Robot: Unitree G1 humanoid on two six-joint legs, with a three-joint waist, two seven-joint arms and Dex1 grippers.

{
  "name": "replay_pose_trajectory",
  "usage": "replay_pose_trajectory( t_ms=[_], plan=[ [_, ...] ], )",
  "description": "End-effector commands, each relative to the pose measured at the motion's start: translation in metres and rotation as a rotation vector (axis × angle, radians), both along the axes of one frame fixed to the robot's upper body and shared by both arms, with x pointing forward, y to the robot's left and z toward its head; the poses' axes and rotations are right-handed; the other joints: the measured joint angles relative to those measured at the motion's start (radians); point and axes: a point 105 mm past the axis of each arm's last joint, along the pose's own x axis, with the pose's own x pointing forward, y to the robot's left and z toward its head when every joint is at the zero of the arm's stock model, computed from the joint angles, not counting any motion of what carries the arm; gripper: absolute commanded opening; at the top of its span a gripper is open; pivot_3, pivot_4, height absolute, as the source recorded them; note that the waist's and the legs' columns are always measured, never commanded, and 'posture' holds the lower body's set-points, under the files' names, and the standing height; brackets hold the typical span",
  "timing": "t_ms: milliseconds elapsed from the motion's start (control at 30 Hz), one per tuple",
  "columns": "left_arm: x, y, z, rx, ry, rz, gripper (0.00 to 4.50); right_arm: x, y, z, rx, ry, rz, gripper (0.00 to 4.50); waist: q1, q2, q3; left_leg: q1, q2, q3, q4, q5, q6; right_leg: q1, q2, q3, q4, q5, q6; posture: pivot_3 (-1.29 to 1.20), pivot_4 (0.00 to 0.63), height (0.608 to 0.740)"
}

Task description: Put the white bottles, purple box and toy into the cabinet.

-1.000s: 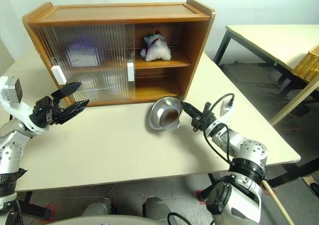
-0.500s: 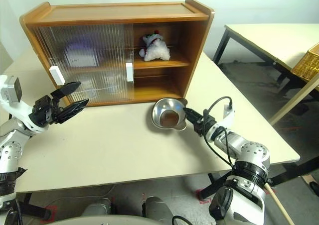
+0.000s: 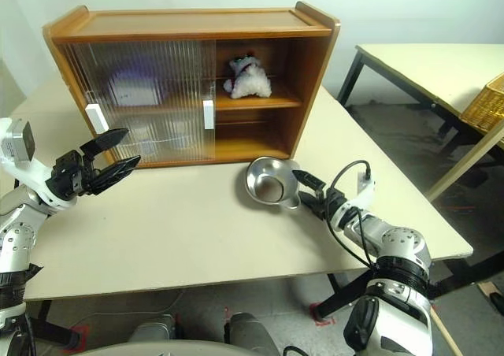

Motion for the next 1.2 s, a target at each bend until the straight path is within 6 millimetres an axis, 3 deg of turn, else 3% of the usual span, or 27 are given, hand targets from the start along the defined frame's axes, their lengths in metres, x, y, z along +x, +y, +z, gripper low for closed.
replay_pose_trajectory(
  t_ms=[33,267,767,900,1200],
  plan=[
    [0.001,0.000,-0.001,0.013,0.007,-0.005,4.50,-0.010,-0.011,-0.016,-0.033,0.079,-0.006,4.45,0.003,0.000,0.000,0.000,0.000,0.000,0.000,-0.001,-0.001,0.000,0.000,0.000,0.000,0.000,0.000,-0.03,0.000,0.740],
    [0.000,-0.001,-0.003,0.010,0.012,-0.010,4.50,-0.024,-0.008,-0.022,0.012,0.122,0.051,4.45,0.010,-0.001,-0.001,-0.001,0.000,0.000,-0.001,-0.001,-0.001,0.000,0.000,0.000,0.000,0.002,-0.004,-0.03,0.000,0.740],
    [-0.001,-0.003,-0.006,0.011,0.016,-0.014,4.50,-0.047,0.005,0.003,0.170,0.114,0.205,4.45,0.007,-0.002,-0.001,-0.003,0.000,0.001,-0.008,0.002,0.006,0.000,0.001,-0.001,0.000,-0.005,-0.006,-0.03,0.000,0.740],
    [-0.002,-0.003,-0.009,0.016,0.020,-0.014,4.50,-0.053,0.009,0.008,0.193,0.113,0.247,4.45,0.007,-0.002,-0.001,-0.002,0.000,0.001,-0.008,0.002,0.007,0.000,0.001,-0.001,0.000,-0.009,0.000,-0.03,0.000,0.740],
    [-0.001,-0.004,-0.009,0.013,0.019,-0.012,4.50,-0.053,0.004,-0.001,0.181,0.121,0.225,4.45,0.006,-0.002,-0.001,-0.001,0.000,0.001,-0.006,0.003,0.008,0.001,0.001,0.000,0.001,-0.007,0.001,-0.03,0.000,0.740]
  ],
)
